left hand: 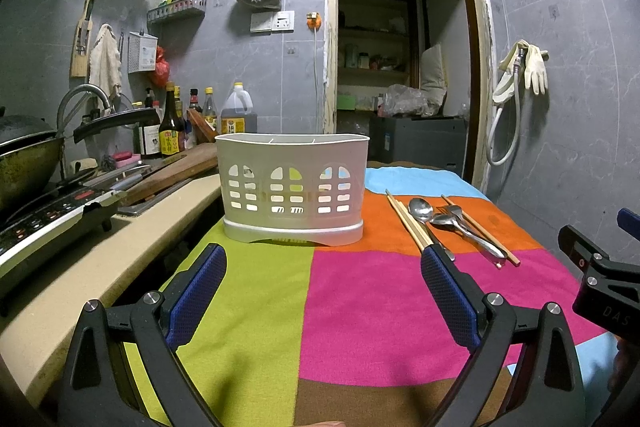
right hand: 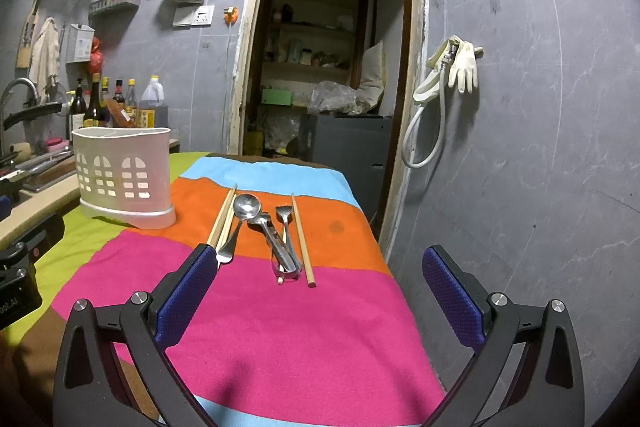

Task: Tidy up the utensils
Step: 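Lower the right tool onto a wooden chopstick and close its fingers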

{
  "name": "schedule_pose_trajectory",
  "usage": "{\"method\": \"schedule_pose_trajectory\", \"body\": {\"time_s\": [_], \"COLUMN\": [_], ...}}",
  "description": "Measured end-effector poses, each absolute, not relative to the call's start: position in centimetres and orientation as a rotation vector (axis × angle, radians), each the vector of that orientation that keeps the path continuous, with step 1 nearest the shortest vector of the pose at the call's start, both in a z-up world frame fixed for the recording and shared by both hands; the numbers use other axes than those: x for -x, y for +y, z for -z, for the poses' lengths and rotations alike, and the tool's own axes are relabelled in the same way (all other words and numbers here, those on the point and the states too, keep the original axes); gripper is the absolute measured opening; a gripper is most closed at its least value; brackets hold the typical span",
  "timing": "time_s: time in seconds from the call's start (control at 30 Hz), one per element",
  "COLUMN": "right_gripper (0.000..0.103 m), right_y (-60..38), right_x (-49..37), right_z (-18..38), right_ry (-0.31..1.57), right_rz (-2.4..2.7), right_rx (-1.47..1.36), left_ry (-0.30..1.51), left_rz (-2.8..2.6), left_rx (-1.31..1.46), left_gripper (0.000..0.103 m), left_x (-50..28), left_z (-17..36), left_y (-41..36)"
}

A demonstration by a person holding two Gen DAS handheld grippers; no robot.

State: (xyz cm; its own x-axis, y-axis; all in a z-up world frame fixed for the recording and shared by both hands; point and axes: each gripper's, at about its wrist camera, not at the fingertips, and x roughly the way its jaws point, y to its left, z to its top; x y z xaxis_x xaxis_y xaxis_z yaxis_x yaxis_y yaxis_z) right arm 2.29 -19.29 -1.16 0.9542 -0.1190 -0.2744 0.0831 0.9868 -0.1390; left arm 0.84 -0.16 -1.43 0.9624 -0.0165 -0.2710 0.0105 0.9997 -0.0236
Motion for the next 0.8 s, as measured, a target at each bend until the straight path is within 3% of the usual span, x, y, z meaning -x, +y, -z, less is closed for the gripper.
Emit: {"method": "schedule_pose_trajectory", "body": {"time_s": [0.57, 0.8], "right_gripper": [0.103, 0.103], "right_y": [-22.3, -23.2], "right_x": [-5.3, -10.4], "right_z": [-2.4, -3.0], "right_ry": [0.217, 0.302], "right_rz": [0.145, 0.072], "right_rx": [0.217, 0.276], "left_ry": [0.319, 0.417], "left_rz": [0.135, 0.24], "left_rx": [-0.055, -0.062], "left_gripper": [0.096, 0.096], "left_x": [-5.4, -9.4], "left_z": [-1.6, -1.9], "left_y": [-1.0, -3.1]}}
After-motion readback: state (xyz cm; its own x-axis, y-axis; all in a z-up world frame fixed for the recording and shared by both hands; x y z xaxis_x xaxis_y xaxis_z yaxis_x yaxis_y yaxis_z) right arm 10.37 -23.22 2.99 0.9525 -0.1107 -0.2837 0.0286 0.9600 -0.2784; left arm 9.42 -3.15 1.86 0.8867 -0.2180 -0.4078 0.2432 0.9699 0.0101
